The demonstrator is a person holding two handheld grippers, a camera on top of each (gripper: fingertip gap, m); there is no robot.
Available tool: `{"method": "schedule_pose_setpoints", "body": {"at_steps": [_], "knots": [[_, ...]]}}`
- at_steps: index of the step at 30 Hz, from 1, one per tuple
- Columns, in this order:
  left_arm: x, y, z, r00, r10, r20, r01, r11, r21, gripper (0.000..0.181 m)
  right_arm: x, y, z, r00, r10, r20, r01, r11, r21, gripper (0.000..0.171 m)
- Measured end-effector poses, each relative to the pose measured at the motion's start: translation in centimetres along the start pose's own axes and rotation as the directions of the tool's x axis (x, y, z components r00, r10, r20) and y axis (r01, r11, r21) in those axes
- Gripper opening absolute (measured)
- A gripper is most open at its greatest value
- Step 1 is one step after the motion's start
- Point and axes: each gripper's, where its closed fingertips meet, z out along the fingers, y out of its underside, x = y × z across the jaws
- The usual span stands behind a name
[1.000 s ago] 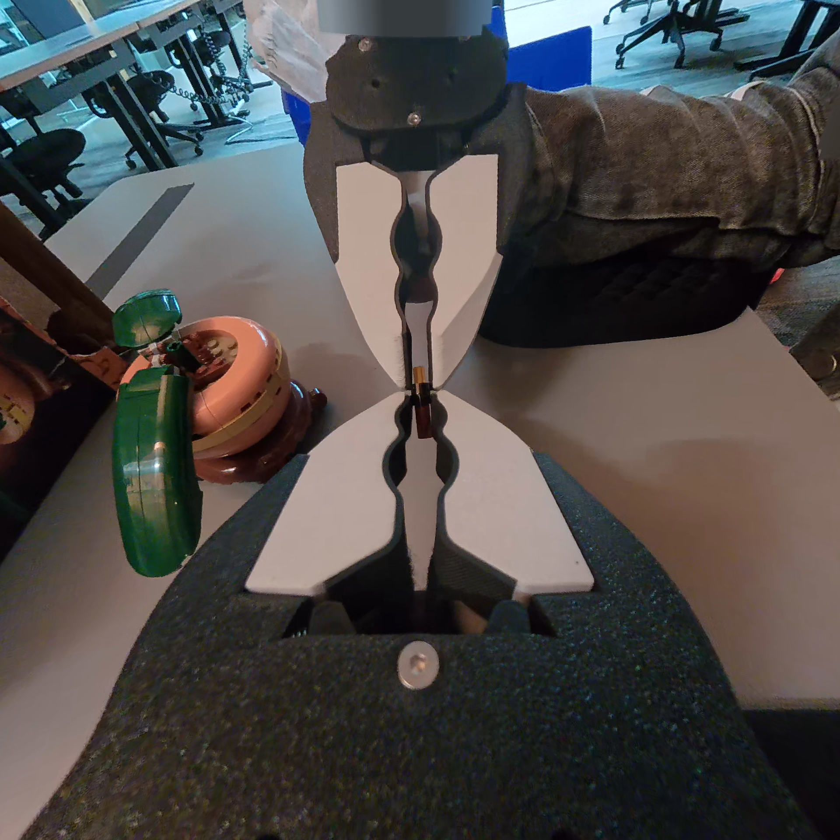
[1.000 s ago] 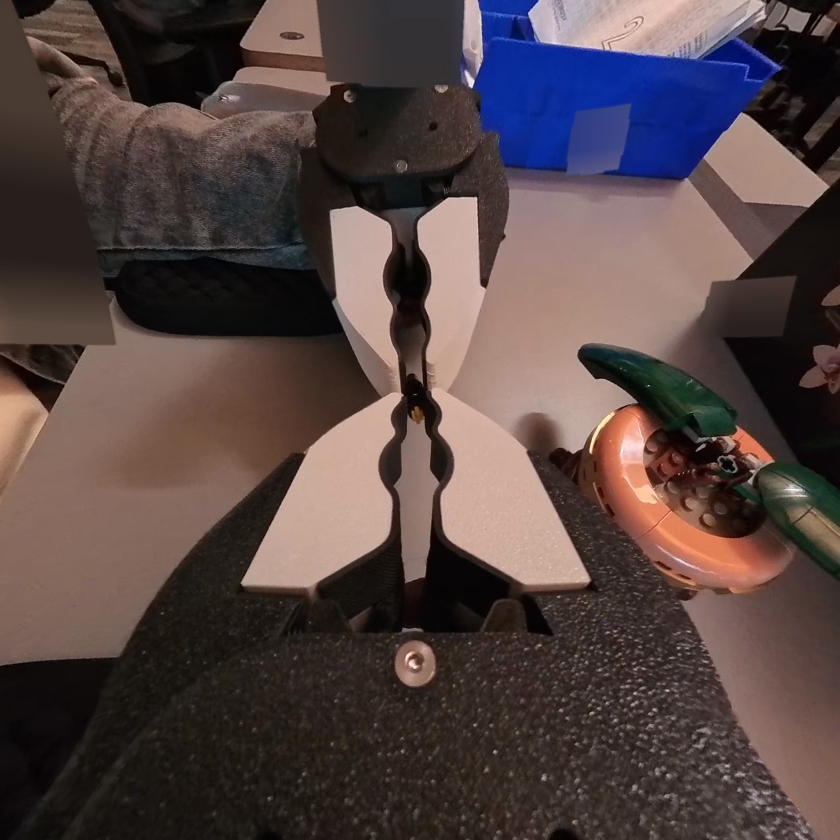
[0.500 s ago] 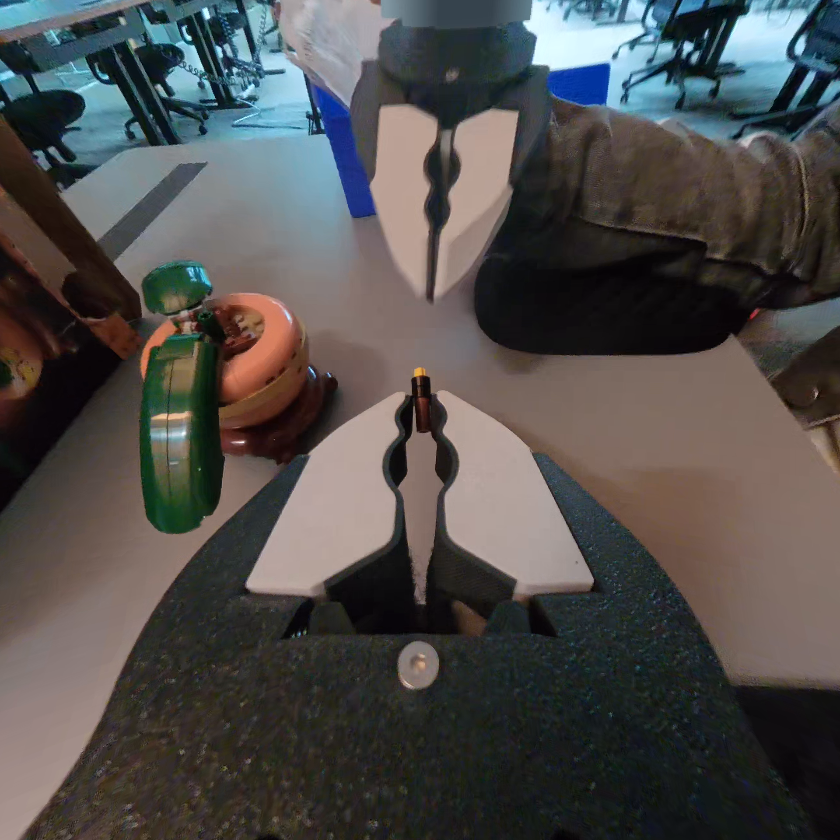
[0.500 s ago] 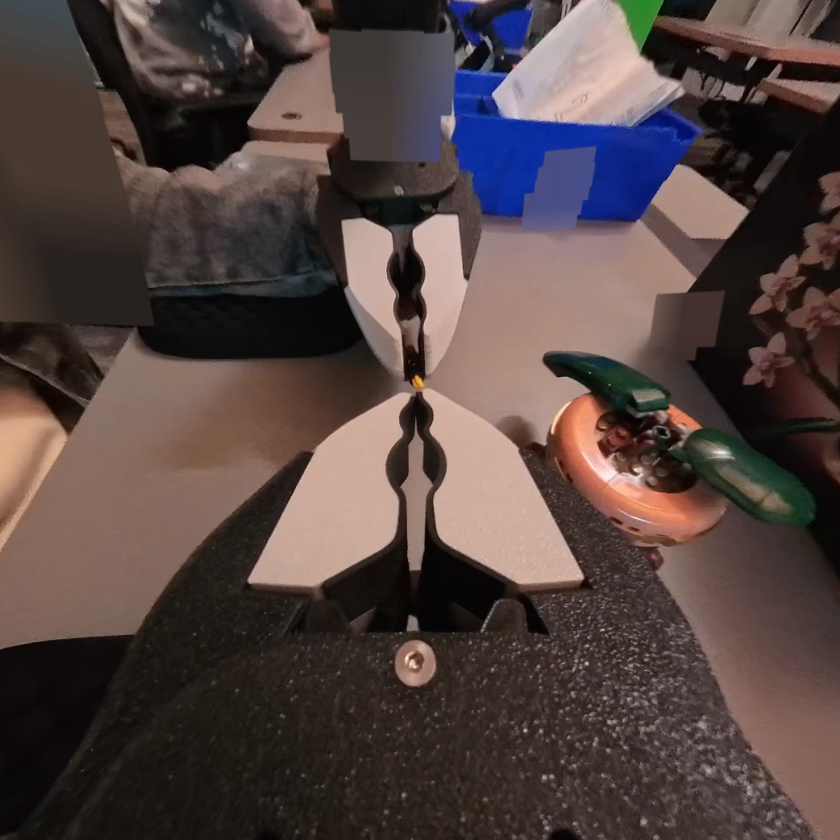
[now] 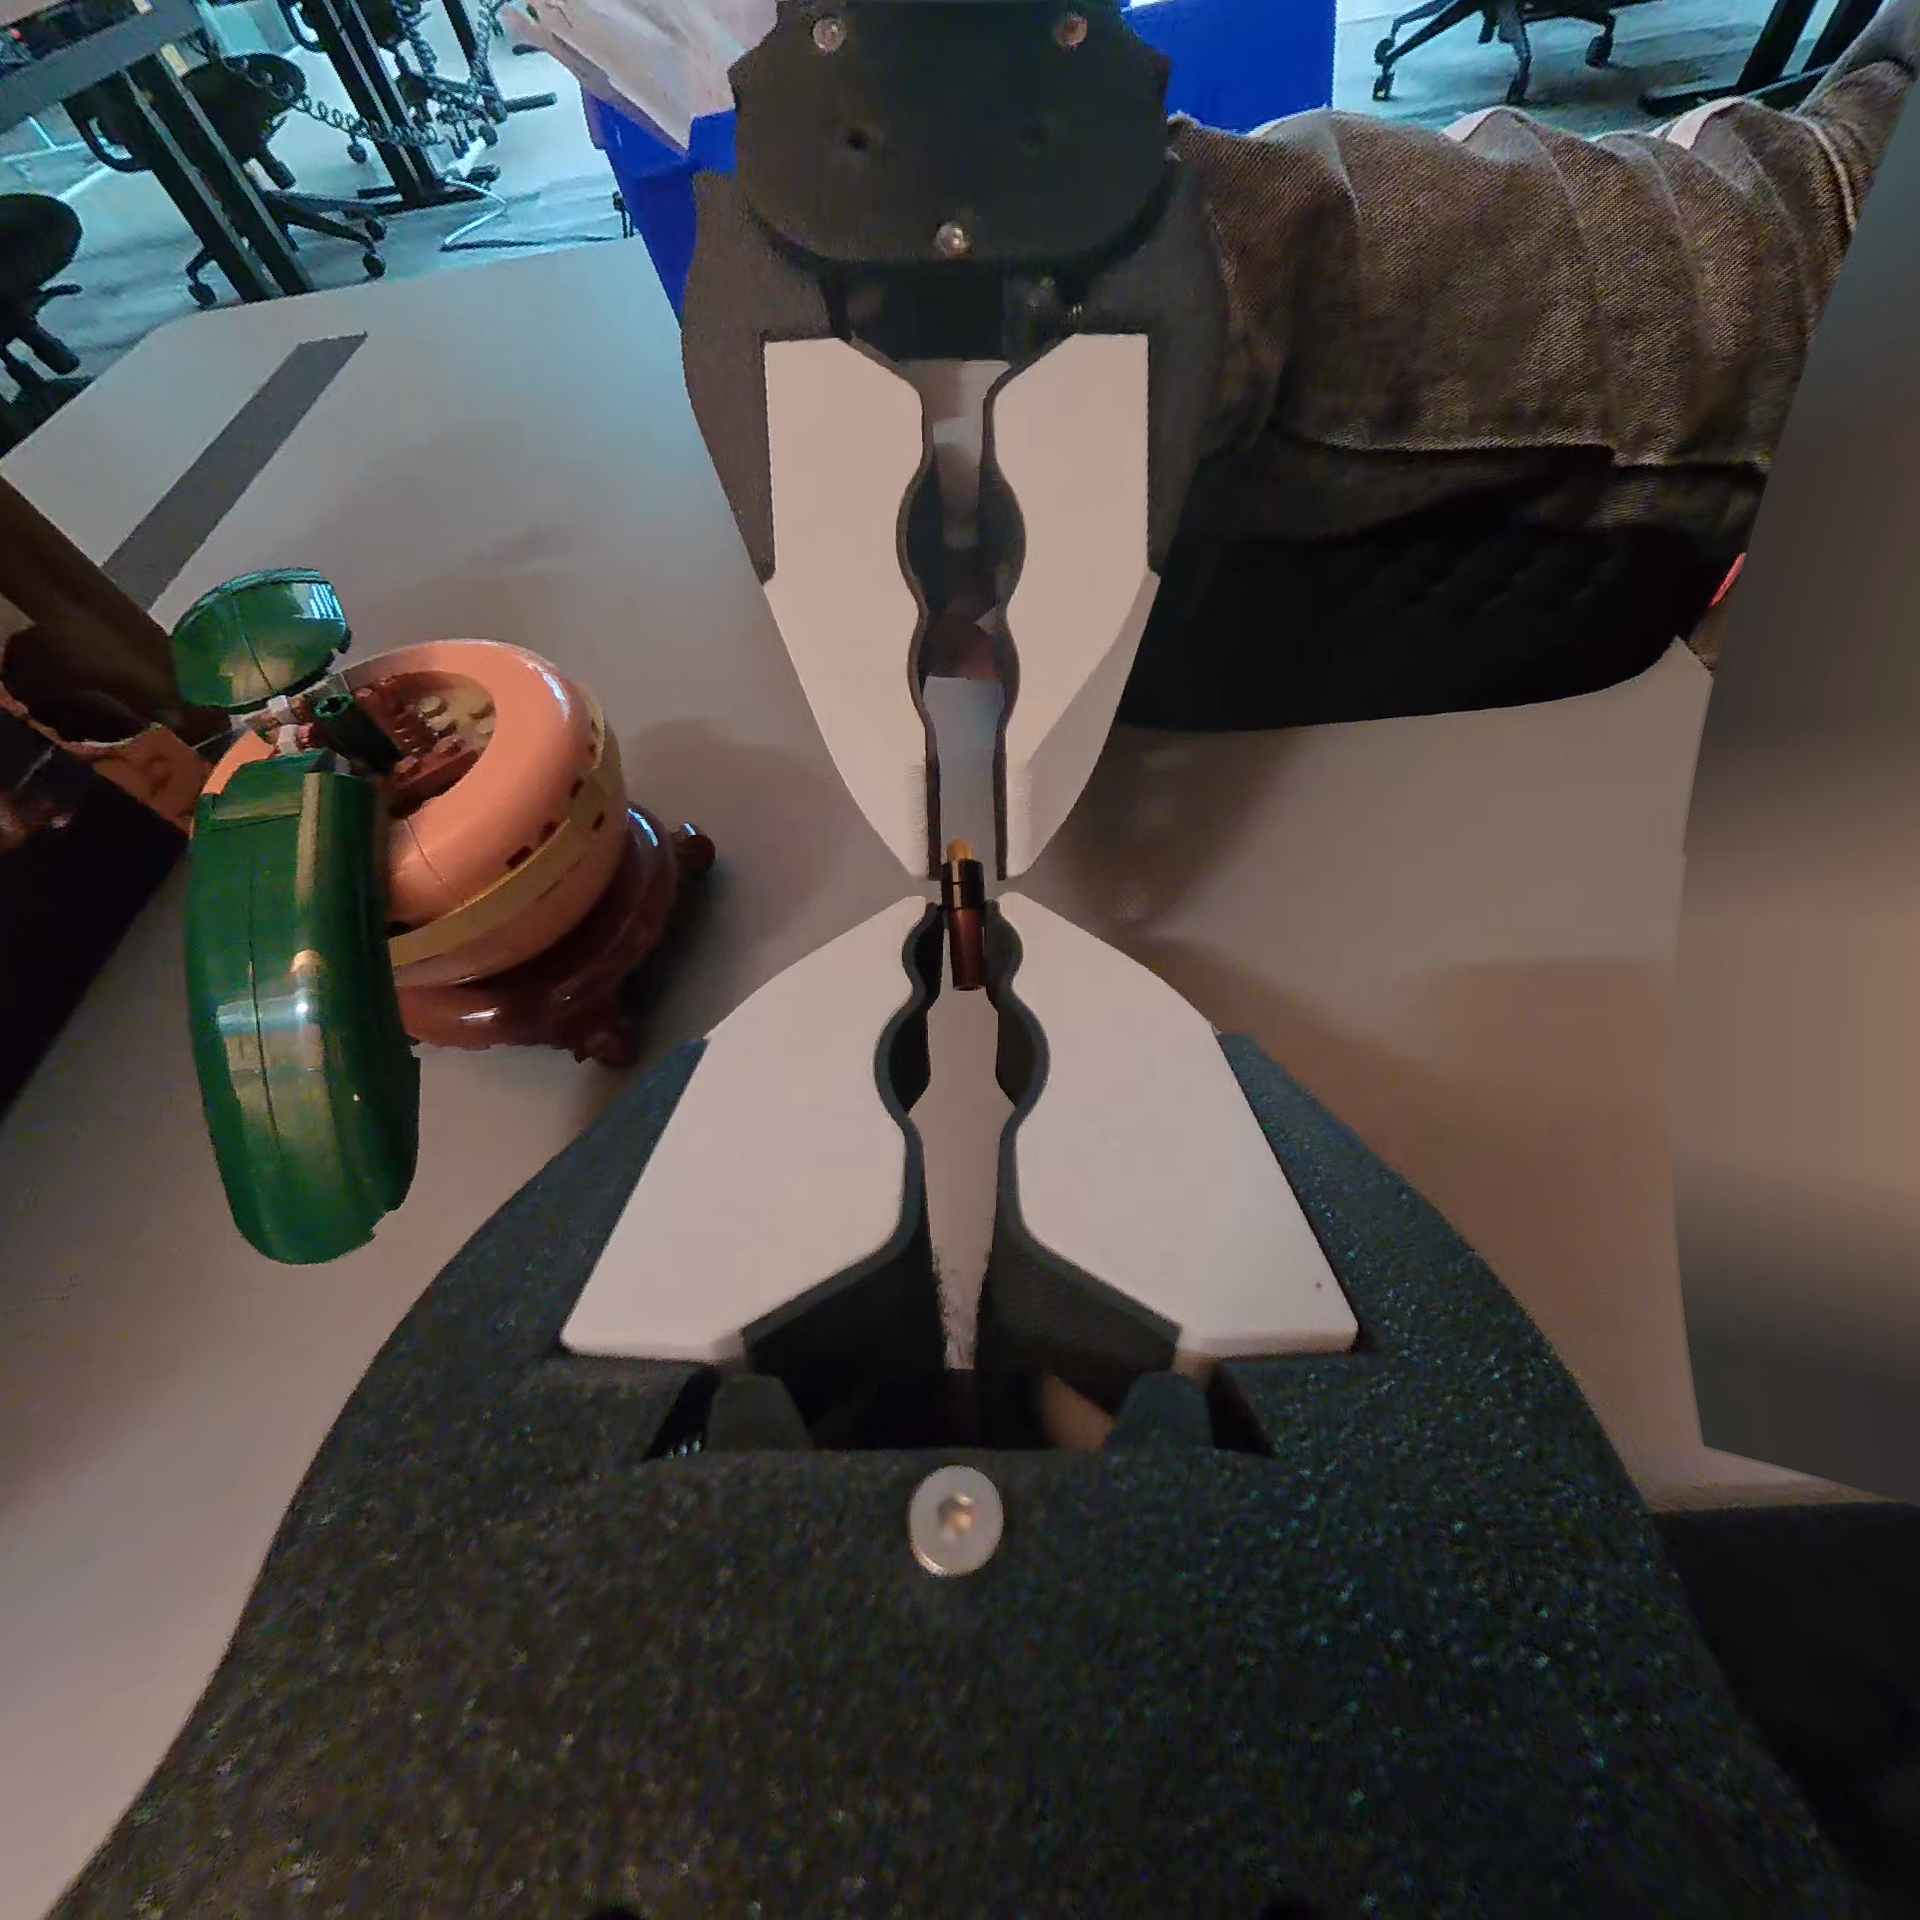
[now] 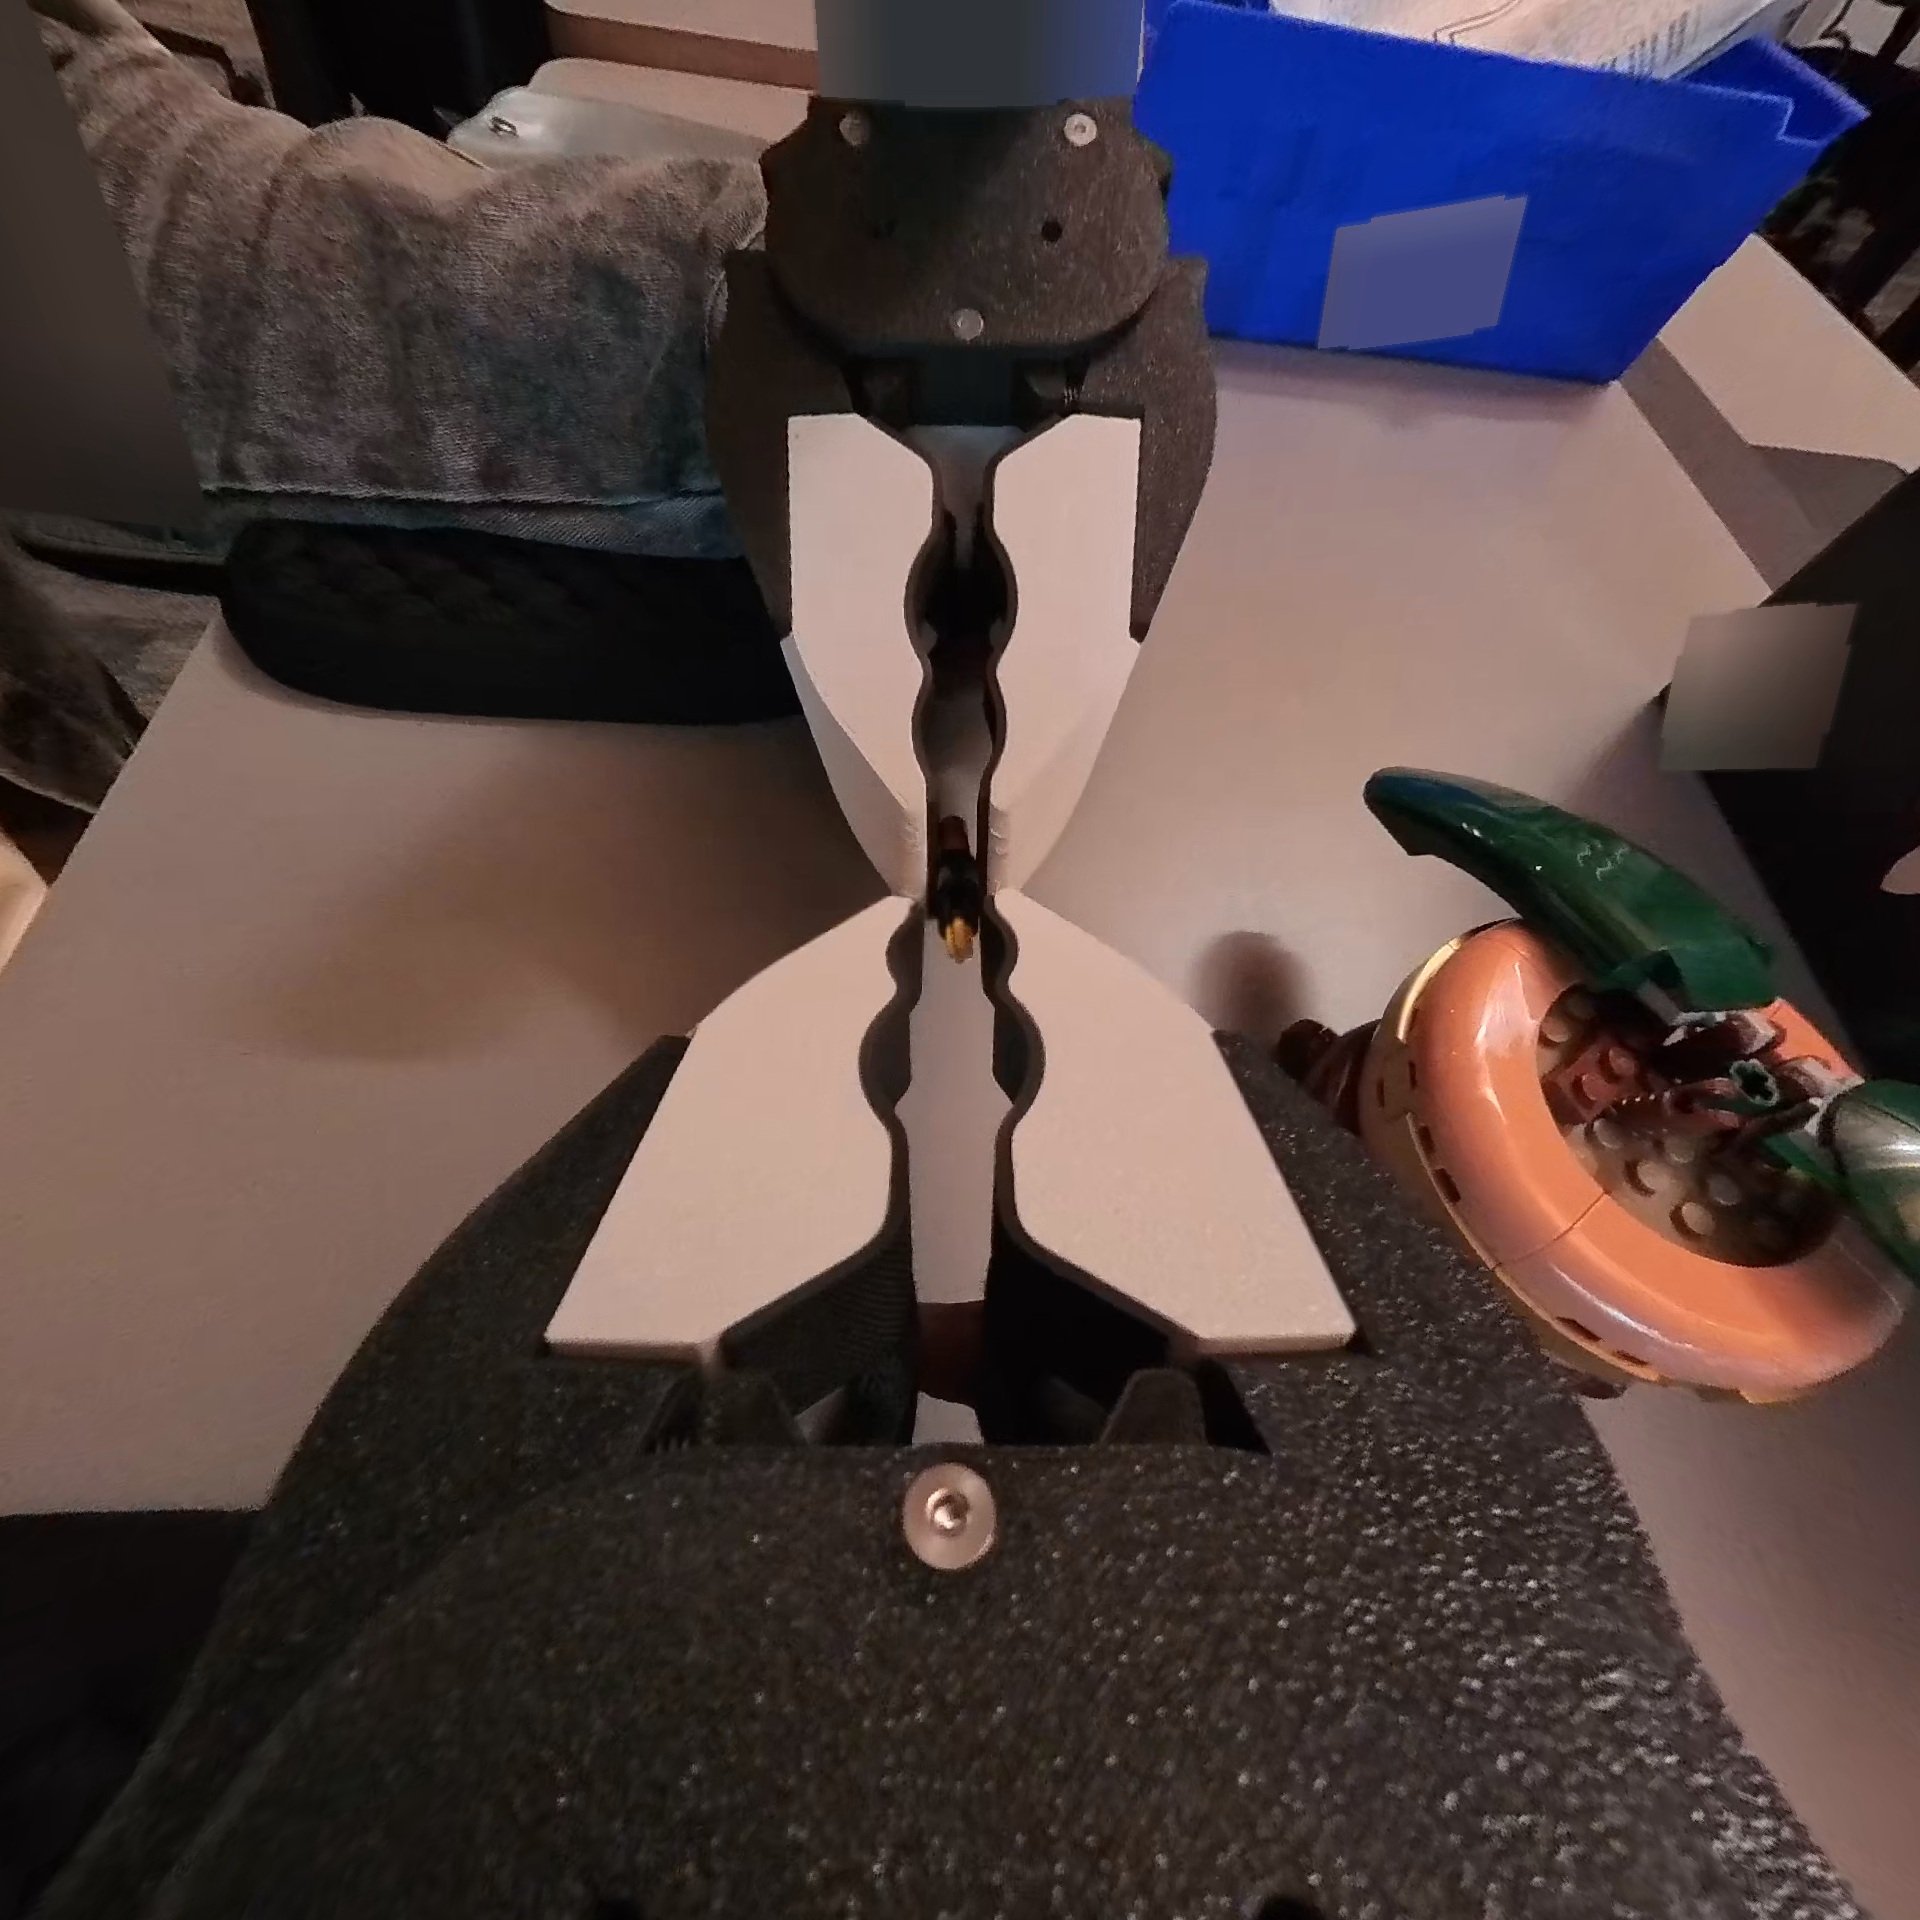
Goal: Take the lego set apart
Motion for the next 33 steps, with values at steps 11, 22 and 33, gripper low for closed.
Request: {"method": "schedule_pose_setpoints", "body": {"at_steps": [11, 22, 33], "knots": [[0.2, 0.3, 0.3, 1.000, 0.021, 0.006, -0.021, 0.999, -0.025, 0.007, -0.1, 0.2, 0.4, 0.997, -0.079, -0.021, 0.078, 0.996, -0.040, 0.007], [0.1, -0.1, 0.1, 1.000, -0.012, 0.010, 0.011, 1.000, 0.014, 0.007, 0.1, 0.3, -0.4, 0.998, -0.062, -0.029, 0.061, 0.997, -0.052, 0.006], [0.0, 1.9, 0.7, 0.998, 0.067, 0.020, -0.064, 0.991, -0.115, 0.007, 0.0, 2.0, 0.8, 0.995, -0.083, -0.046, 0.074, 0.981, -0.177, 0.007]]}}
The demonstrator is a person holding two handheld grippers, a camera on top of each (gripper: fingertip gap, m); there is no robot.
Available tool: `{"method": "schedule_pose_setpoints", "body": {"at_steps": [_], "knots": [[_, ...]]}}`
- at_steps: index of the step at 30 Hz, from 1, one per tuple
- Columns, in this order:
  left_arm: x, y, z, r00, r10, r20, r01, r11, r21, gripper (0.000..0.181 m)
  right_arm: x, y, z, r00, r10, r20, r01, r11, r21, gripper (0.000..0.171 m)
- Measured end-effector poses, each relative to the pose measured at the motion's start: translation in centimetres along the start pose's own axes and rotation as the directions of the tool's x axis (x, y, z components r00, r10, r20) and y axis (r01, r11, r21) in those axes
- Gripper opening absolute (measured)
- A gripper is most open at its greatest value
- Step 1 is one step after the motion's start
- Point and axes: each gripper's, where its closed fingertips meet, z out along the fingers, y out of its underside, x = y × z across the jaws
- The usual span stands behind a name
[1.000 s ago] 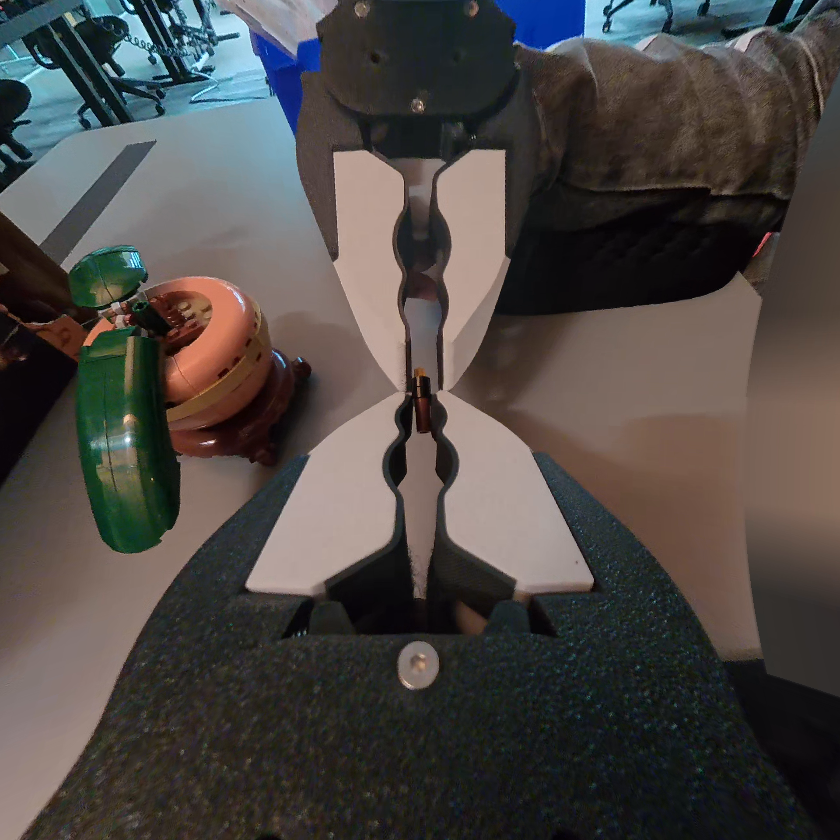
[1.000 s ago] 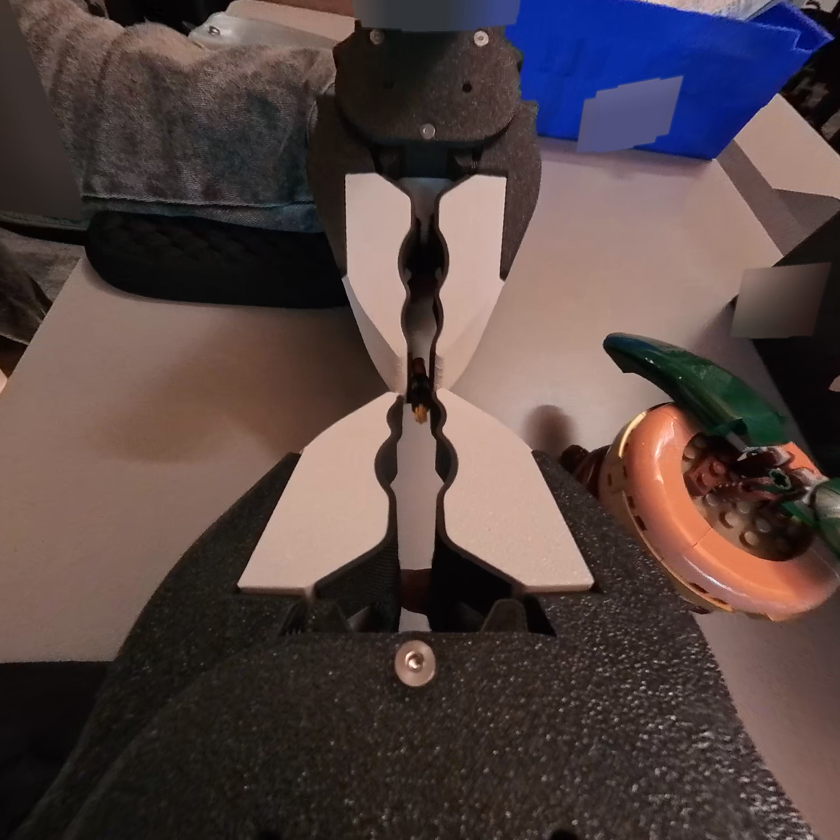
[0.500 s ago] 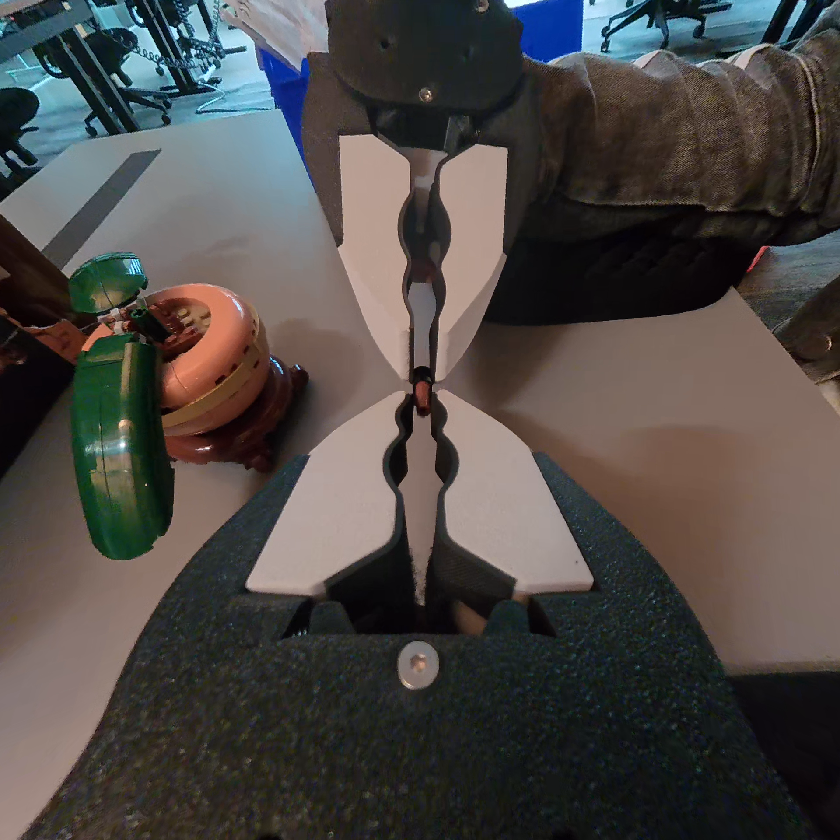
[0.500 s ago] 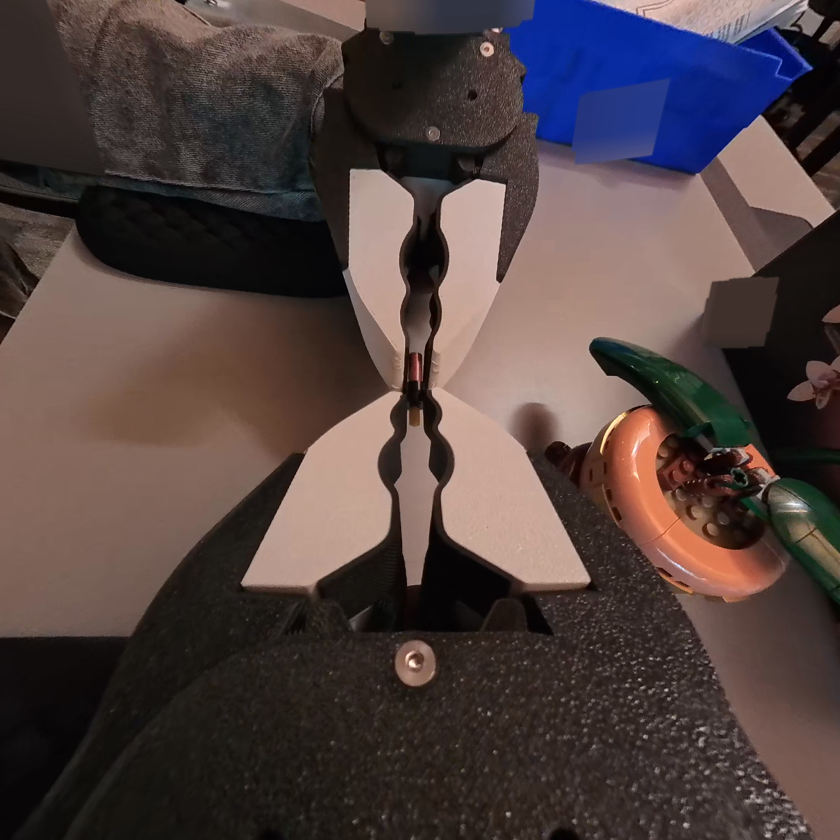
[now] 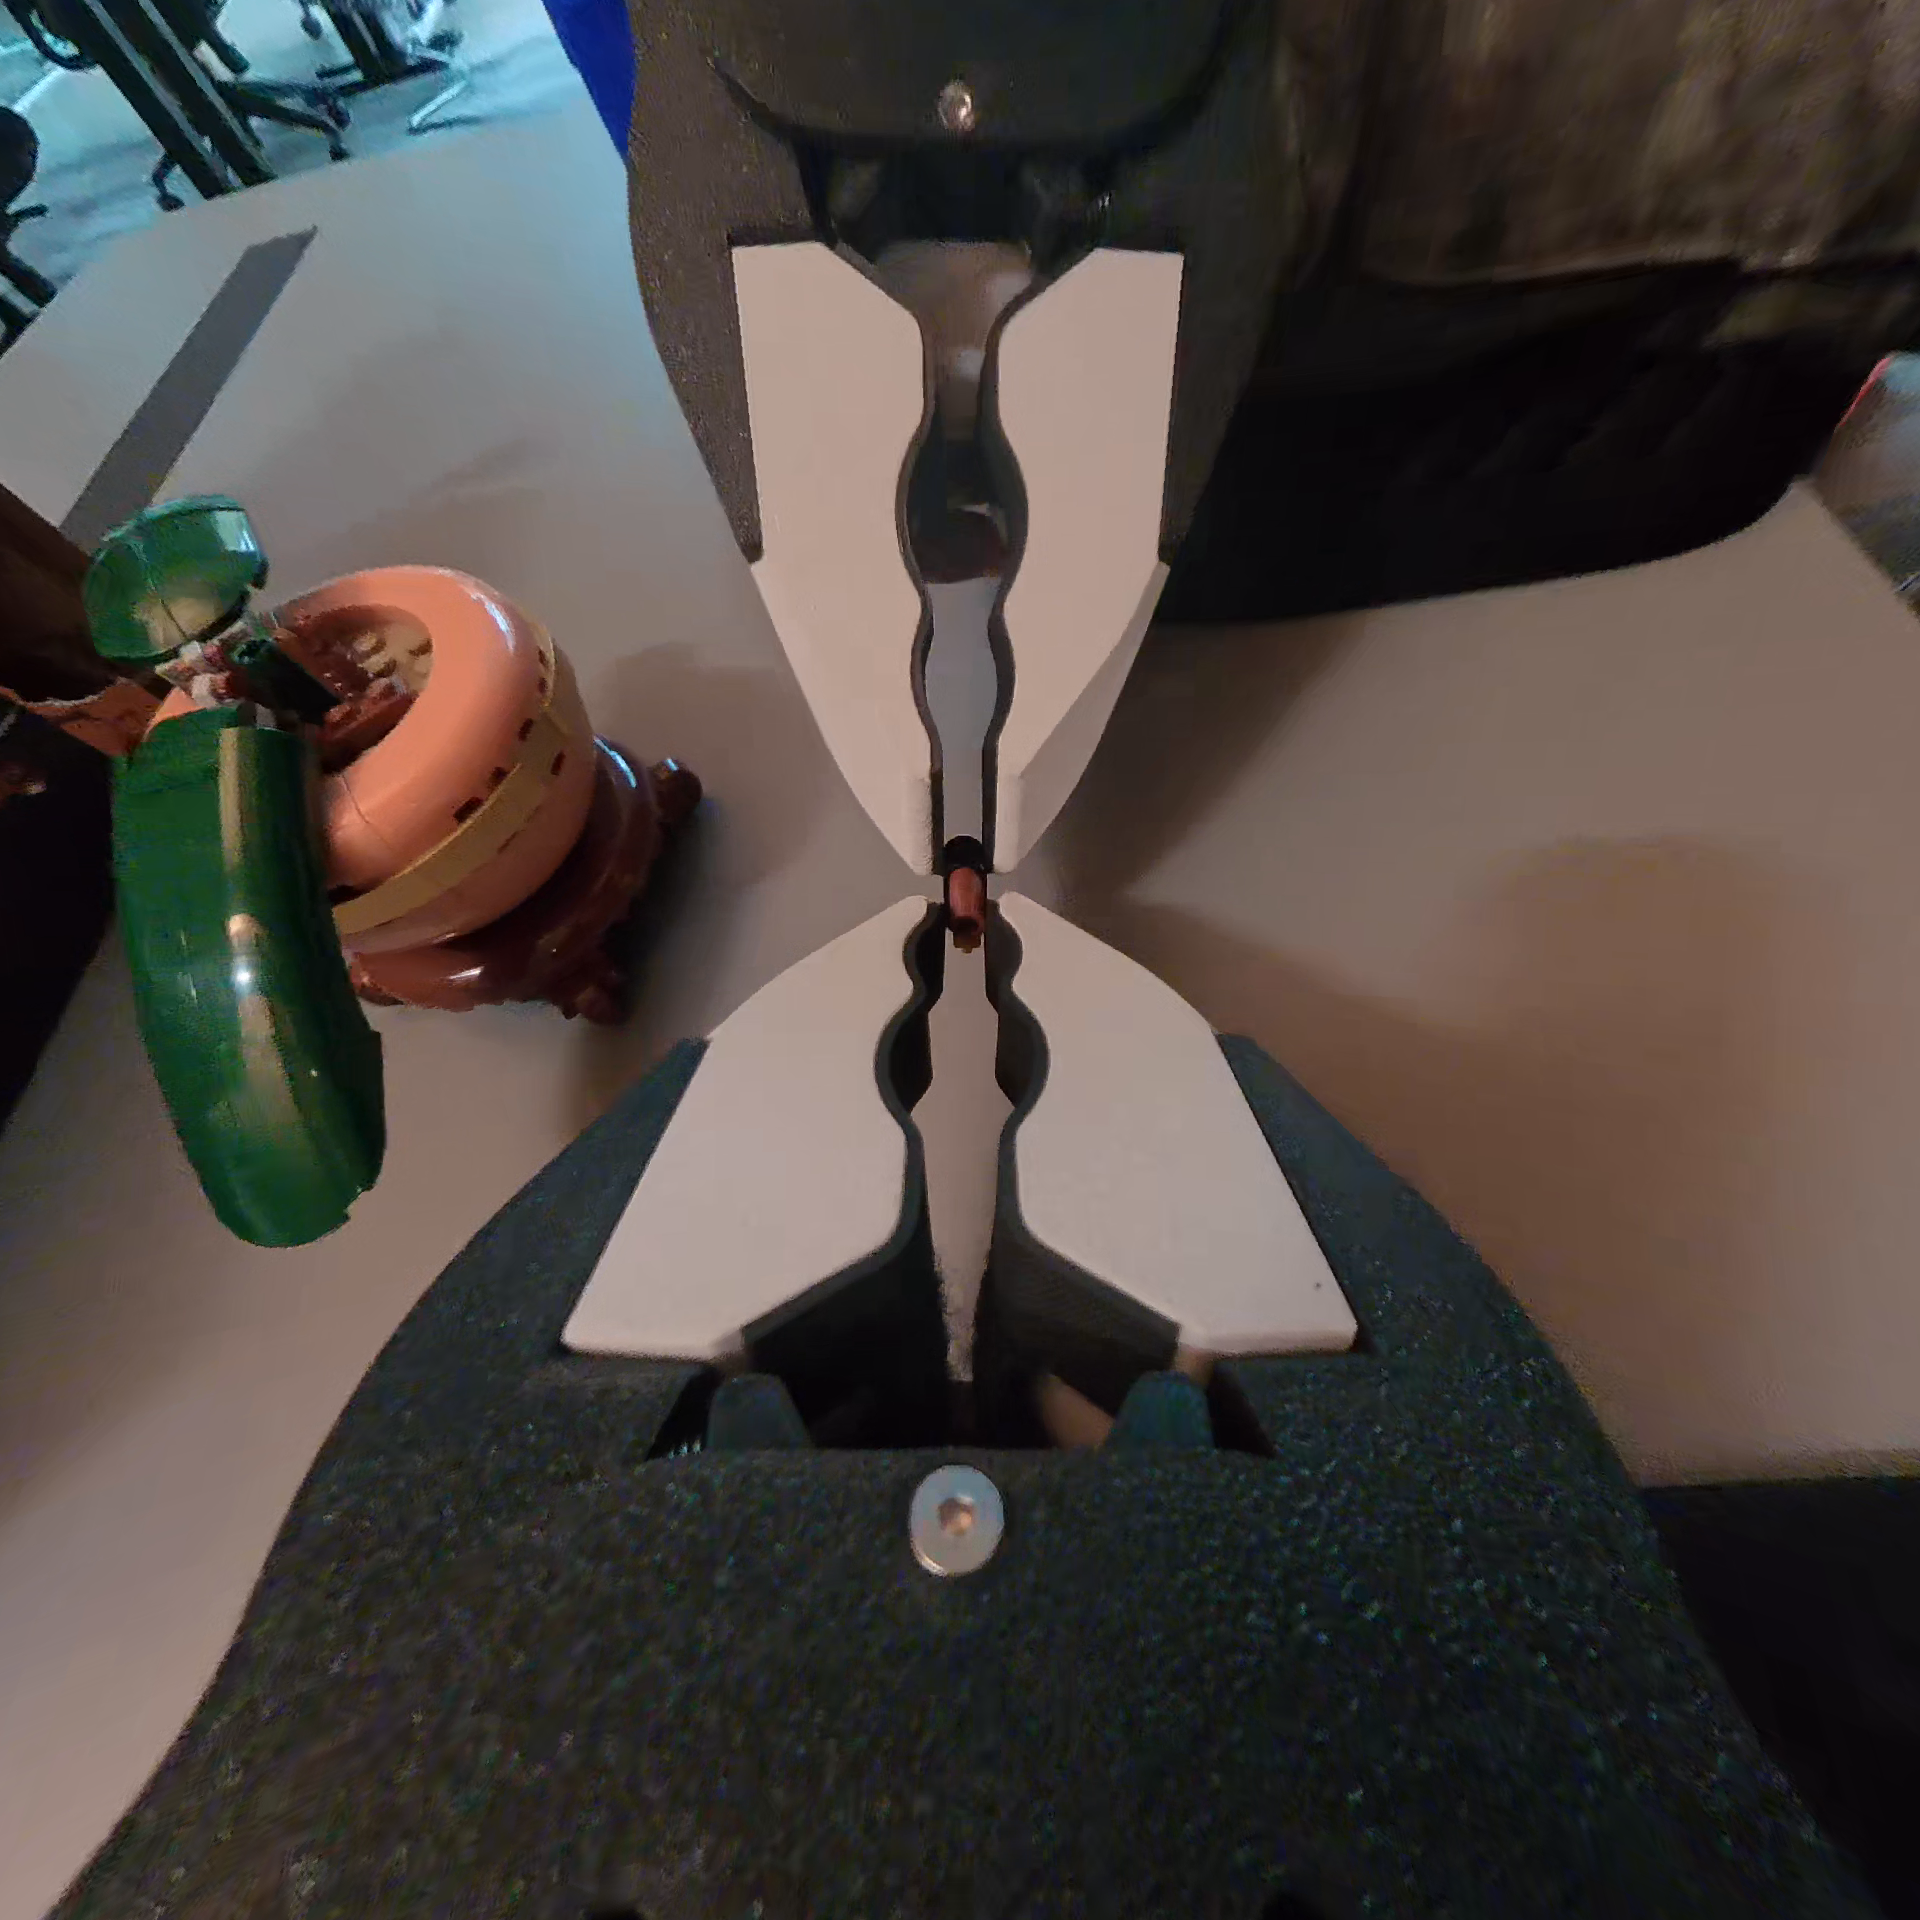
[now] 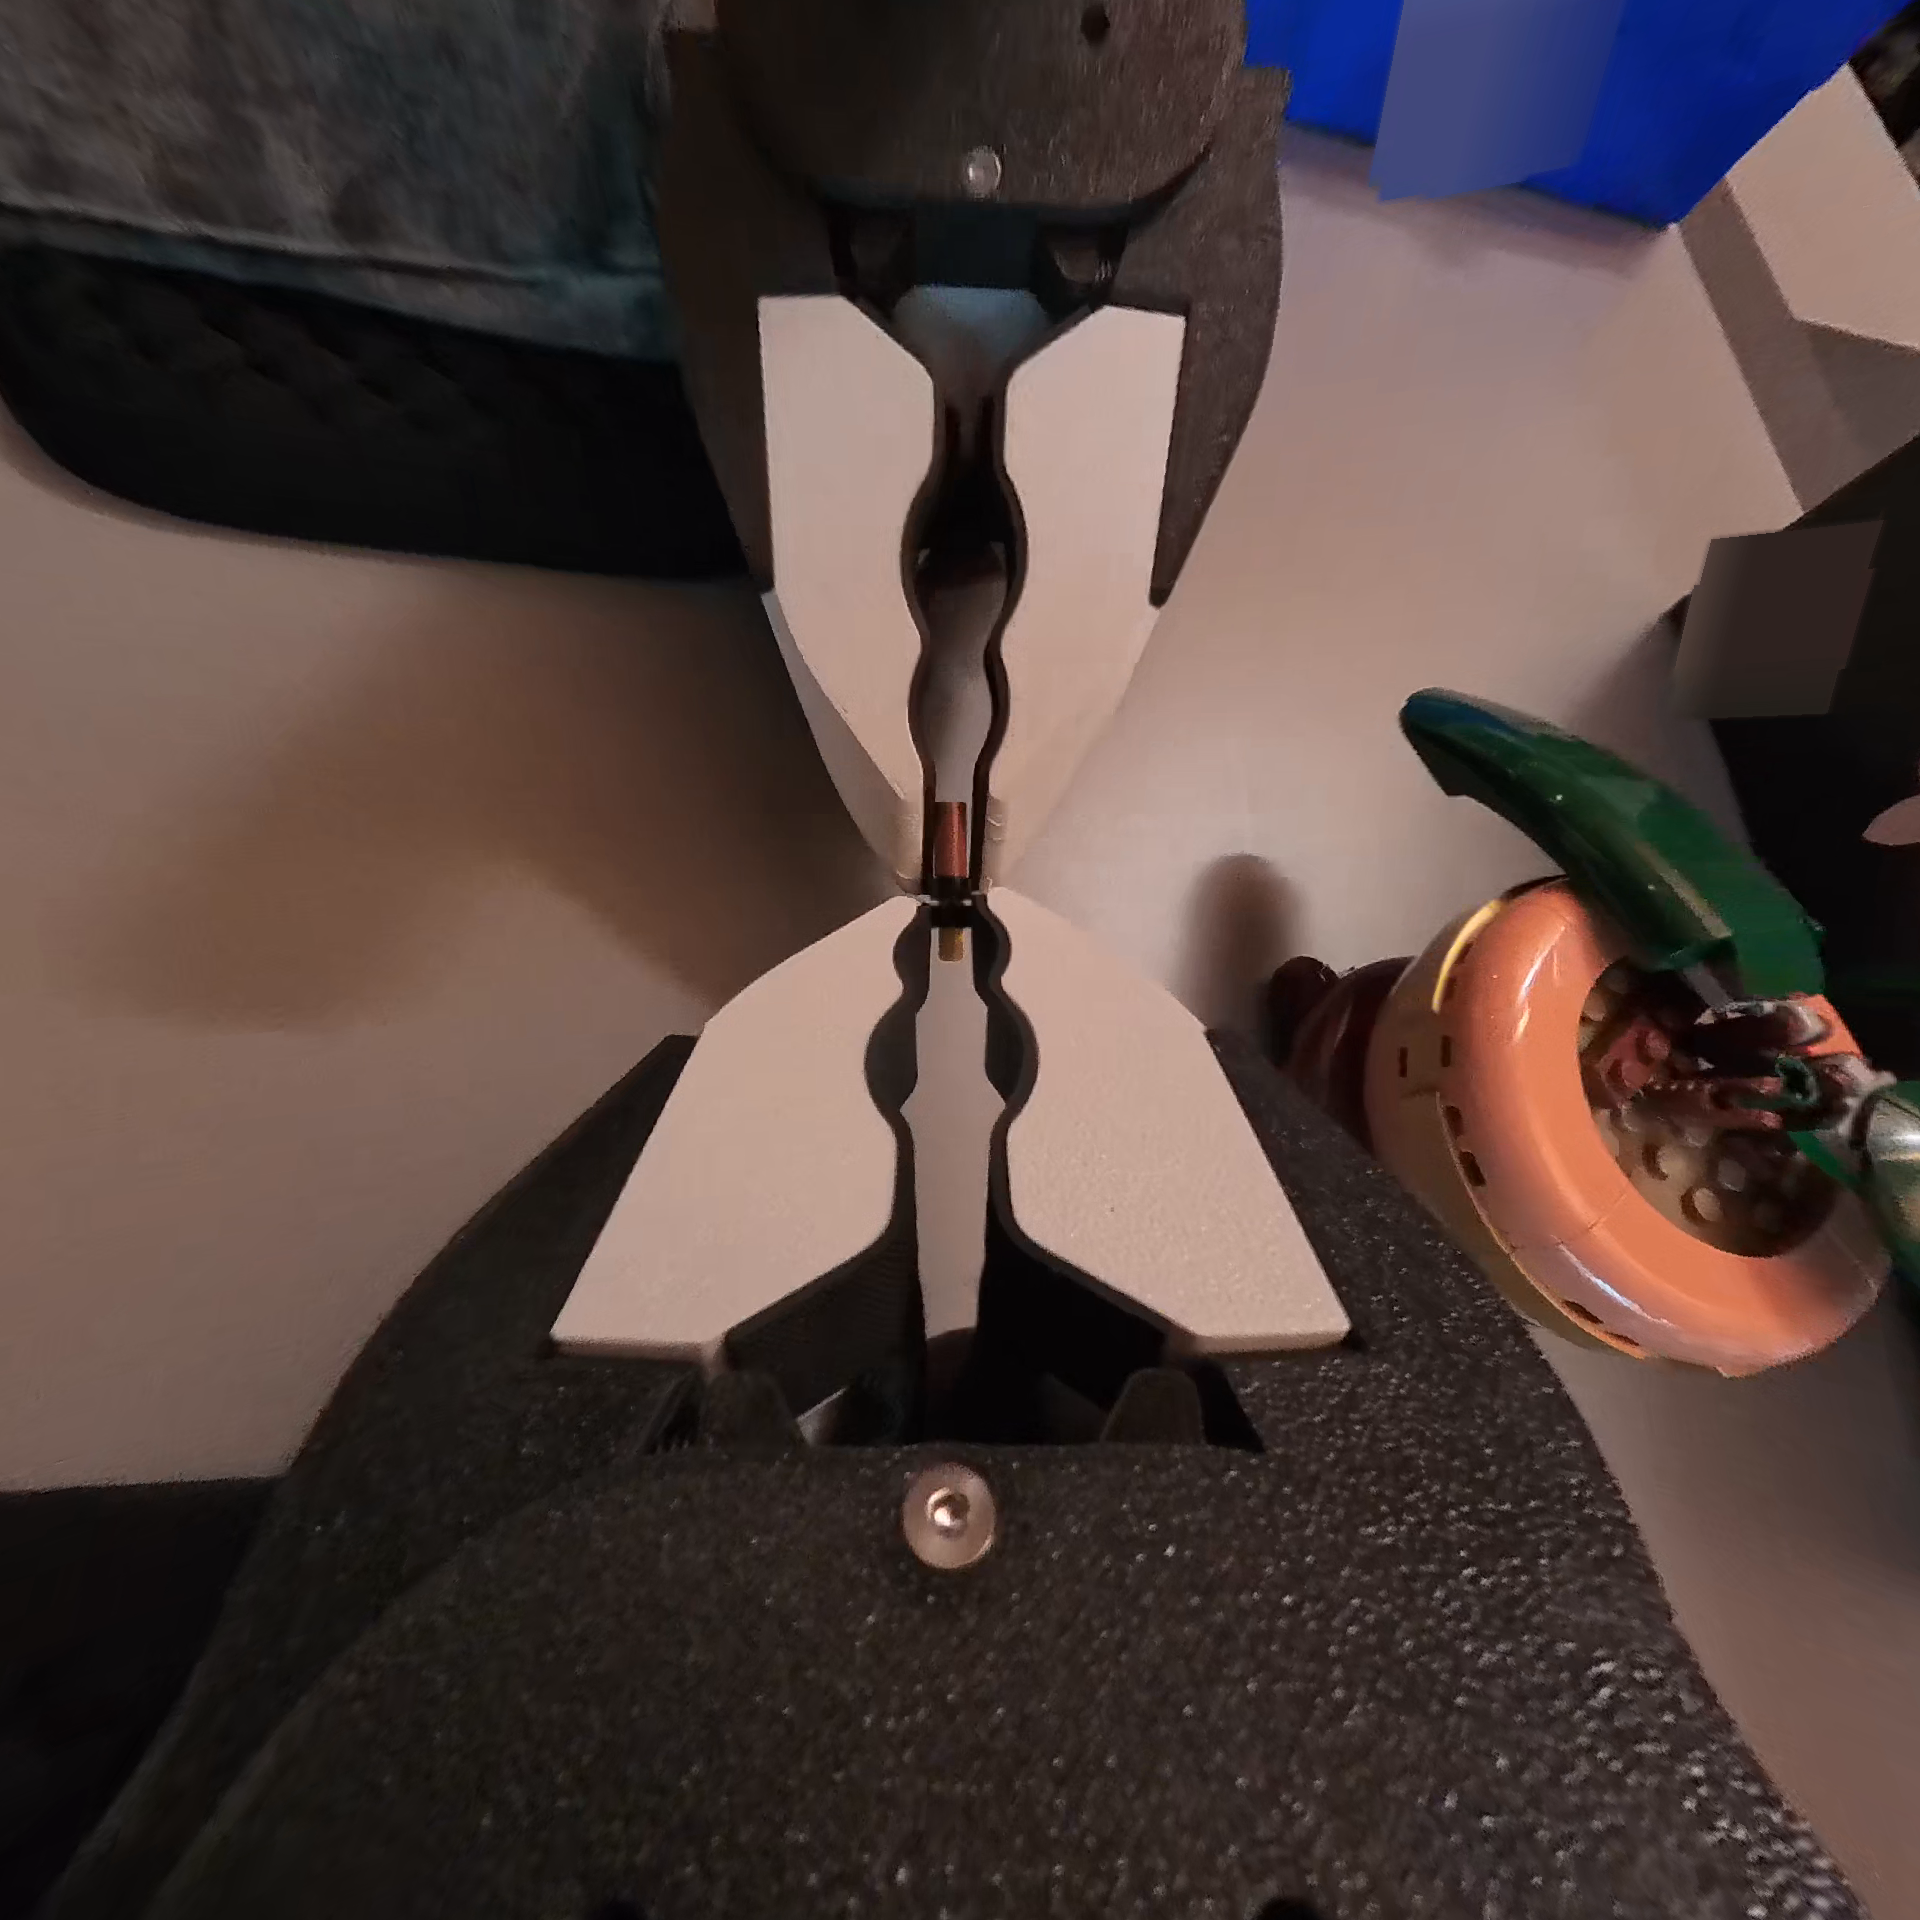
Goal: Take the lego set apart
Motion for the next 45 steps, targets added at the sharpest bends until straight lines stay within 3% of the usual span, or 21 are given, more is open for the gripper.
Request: {"method": "schedule_pose_setpoints", "body": {"at_steps": [4, 8, 21, 24, 28, 30, 33, 35, 38, 42, 45], "knots": [[0.0, -0.3, 0.0, 1.000, 0.018, 0.004, -0.018, 1.000, 0.012, 0.007, 0.3, 0.9, 0.8, 0.999, -0.031, -0.042, 0.028, 0.997, -0.077, 0.013], [0.0, 0.1, 0.2, 0.997, 0.070, 0.024, -0.069, 0.997, -0.045, 0.007, 0.1, 1.6, 1.4, 0.995, -0.090, -0.053, 0.081, 0.986, -0.145, 0.007], [-0.7, 0.0, 0.2, 0.980, 0.159, 0.120, -0.148, 0.984, -0.096, 0.007, 1.3, 1.7, 1.2, 0.967, -0.201, -0.155, 0.166, 0.963, -0.213, 0.007], [-1.4, -0.4, 0.0, 0.951, 0.243, 0.189, -0.225, 0.968, -0.110, 0.007, 2.1, 1.3, 0.8, 0.950, -0.232, -0.211, 0.185, 0.957, -0.222, 0.007], [-3.1, -0.2, 0.0, 0.808, 0.495, 0.320, -0.396, 0.858, -0.326, 0.025, 3.9, 2.1, 0.3, 0.851, -0.415, -0.323, 0.275, 0.875, -0.398, 0.007], [-4.0, -1.1, -0.2, 0.716, 0.578, 0.390, -0.441, 0.809, -0.389, 0.033, 5.0, 1.2, -0.7, 0.723, -0.562, -0.402, 0.352, 0.800, -0.486, 0.007], [-4.5, -3.2, -1.0, 0.537, 0.692, 0.482, -0.525, 0.722, -0.452, 0.037, 5.8, -1.4, -3.3, 0.462, -0.720, -0.517, 0.422, 0.692, -0.587, 0.006], [-4.1, -4.4, -1.1, 0.473, 0.723, 0.505, -0.552, 0.689, -0.470, 0.036, 5.5, -2.1, -4.4, 0.394, -0.744, -0.540, 0.439, 0.668, -0.600, 0.007], [-2.9, -5.6, -0.6, 0.410, 0.758, 0.507, -0.593, 0.644, -0.484, 0.027, 4.3, -2.6, -4.3, 0.361, -0.755, -0.548, 0.503, 0.652, -0.567, 0.007], [-2.6, -5.1, -0.3, 0.339, 0.805, 0.486, -0.610, 0.582, -0.538, 0.011, 4.0, -1.9, -3.8, 0.393, -0.744, -0.540, 0.507, 0.665, -0.548, 0.007], [-2.9, -4.8, -0.2, 0.305, 0.831, 0.466, -0.595, 0.548, -0.588, 0.011, 3.9, -1.7, -3.5, 0.422, -0.724, -0.545, 0.497, 0.688, -0.529, 0.006]]}}
